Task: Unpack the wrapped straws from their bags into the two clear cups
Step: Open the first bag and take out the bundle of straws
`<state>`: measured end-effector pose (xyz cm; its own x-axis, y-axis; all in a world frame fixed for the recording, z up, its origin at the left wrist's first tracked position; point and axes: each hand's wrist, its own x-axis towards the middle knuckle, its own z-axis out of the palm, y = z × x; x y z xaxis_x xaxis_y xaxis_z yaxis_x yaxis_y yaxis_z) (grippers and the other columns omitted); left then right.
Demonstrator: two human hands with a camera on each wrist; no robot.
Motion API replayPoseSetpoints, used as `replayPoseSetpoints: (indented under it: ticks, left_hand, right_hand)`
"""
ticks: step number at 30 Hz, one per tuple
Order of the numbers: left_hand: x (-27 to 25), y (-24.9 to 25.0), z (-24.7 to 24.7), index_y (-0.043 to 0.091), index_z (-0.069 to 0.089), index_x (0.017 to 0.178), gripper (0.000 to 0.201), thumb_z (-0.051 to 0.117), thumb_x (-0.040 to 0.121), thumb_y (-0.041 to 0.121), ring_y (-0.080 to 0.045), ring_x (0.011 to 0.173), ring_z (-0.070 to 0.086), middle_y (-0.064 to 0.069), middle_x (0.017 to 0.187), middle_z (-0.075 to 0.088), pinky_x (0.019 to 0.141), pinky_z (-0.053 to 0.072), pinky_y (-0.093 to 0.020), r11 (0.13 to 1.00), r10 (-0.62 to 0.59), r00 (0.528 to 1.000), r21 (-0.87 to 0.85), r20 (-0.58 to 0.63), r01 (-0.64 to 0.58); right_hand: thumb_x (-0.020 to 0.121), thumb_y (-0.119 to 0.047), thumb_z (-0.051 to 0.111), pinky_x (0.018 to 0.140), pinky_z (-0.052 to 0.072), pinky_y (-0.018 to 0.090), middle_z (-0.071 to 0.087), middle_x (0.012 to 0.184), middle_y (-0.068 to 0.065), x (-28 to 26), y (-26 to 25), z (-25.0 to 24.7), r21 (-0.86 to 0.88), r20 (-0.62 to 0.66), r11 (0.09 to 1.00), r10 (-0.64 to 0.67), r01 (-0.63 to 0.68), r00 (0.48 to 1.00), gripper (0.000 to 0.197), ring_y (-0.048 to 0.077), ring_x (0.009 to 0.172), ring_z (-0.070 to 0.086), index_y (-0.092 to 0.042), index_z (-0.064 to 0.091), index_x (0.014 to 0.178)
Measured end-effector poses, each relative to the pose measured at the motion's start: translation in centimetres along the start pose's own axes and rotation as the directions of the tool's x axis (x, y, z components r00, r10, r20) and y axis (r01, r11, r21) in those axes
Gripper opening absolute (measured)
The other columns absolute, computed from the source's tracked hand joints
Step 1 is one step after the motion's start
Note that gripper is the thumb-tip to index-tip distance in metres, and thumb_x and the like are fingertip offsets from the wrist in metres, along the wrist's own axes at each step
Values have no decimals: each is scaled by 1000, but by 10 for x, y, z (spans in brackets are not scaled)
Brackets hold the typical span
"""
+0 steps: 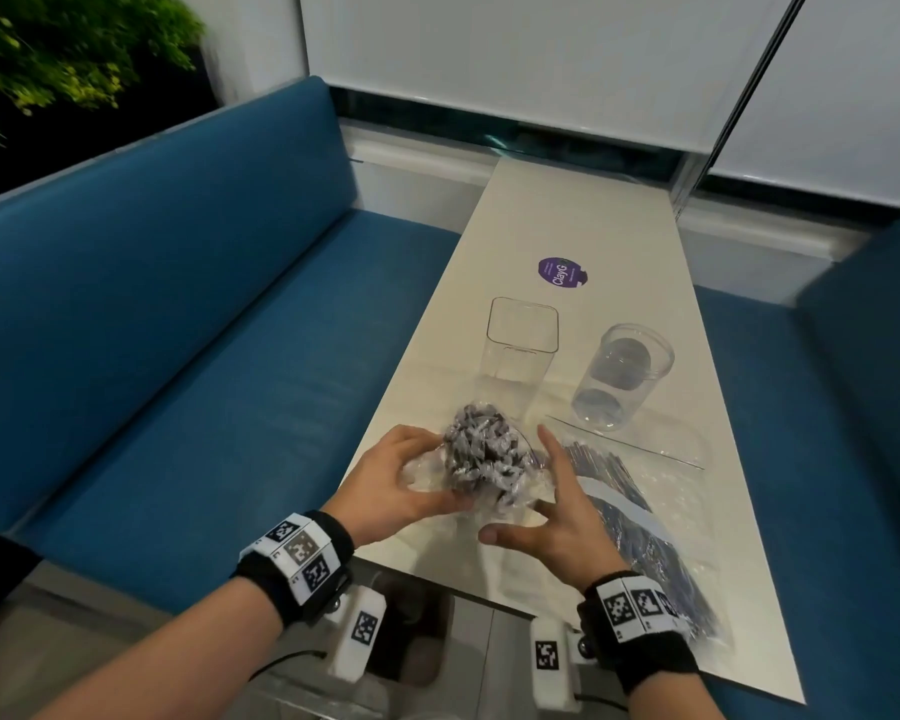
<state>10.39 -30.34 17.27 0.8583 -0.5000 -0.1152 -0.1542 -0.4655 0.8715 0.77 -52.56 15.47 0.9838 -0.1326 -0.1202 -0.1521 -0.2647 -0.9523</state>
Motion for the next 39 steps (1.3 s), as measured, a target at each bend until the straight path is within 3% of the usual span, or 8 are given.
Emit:
replayPoseSetpoints:
  ticks: [5, 13, 21, 26, 30, 33, 36, 39]
  left_hand:
    - [-8, 20, -10, 51, 52, 131, 79, 92, 62, 52, 18, 113, 60, 26, 127, 63, 99, 53, -20, 993, 37, 995, -113, 91, -26]
    - [1, -4, -12, 47, 38, 142, 93, 93, 72, 22, 13, 111, 62, 15, 140, 56, 83, 52, -9, 981, -8, 989, -191, 150, 37]
    - [9, -7, 2, 30, 49, 127, 74, 95, 70, 20, -11, 113, 68, 4, 123, 70, 101, 52, -31, 967, 69, 989, -254, 131, -34]
    - [1, 14, 2, 36, 36, 146, 109, 98, 61, 6, -9, 119, 68, 4, 129, 69, 104, 53, -29, 936, 165, 970, -340, 181, -96]
    - [-2, 30, 17, 28, 41, 144, 100, 97, 64, 7, -5, 123, 65, 12, 131, 67, 104, 54, -30, 924, 202, 966, -358, 162, -133]
    - [-4, 36, 19, 25, 58, 133, 76, 96, 67, 13, -14, 115, 71, 3, 123, 75, 96, 58, -33, 866, 129, 991, -486, -18, -122]
    - [-1, 41, 13, 15, 63, 131, 66, 90, 71, 18, -35, 116, 70, -15, 123, 74, 96, 59, -50, 710, 59, 996, -698, -74, -94]
    - [1, 52, 10, 12, 63, 131, 61, 83, 75, 19, -35, 114, 71, -18, 124, 73, 96, 59, -49, 605, 83, 996, -793, -28, -73]
  right_hand:
    - [55, -52, 99, 102, 58, 42, 59, 145, -7, 5, -1, 2, 32, -119, 997, -71, 75, 990, 101, 11, 130, 62, -42, 50, 143]
    - [52, -74, 89, 98, 54, 34, 62, 136, -8, 3, 7, 12, 0, -34, 999, 52, -52, 998, 91, 13, 122, 64, -37, 55, 128]
    - [71, -35, 93, 80, 45, -2, 69, 102, -24, -3, -1, 39, -366, 10, 921, -142, 136, 990, 41, -24, 95, 61, -36, 70, 105]
    - [83, -59, 67, 72, 54, 11, 79, 93, -9, -7, -6, 39, -619, -74, 773, -234, 139, 969, 43, 5, 82, 75, -24, 80, 105]
    - [94, -16, 76, 67, 66, 31, 79, 87, 0, -4, -29, 38, -429, 45, 896, -109, 117, 993, 6, 14, 75, 76, -10, 75, 95]
    - [88, -19, 83, 58, 65, 50, 78, 88, 11, -2, -44, 35, -186, 32, 975, -120, 124, 992, 26, 21, 68, 76, -1, 70, 102]
    - [56, -47, 101, 121, 37, 28, 24, 164, -16, -12, -41, 21, -274, -102, 960, -82, 52, 991, 132, 0, 146, 37, -28, 23, 161]
    - [41, -59, 102, 118, 43, 44, 35, 160, -12, -21, -40, 20, -226, -101, 972, -87, 63, 991, 150, 13, 149, 39, -46, 11, 159]
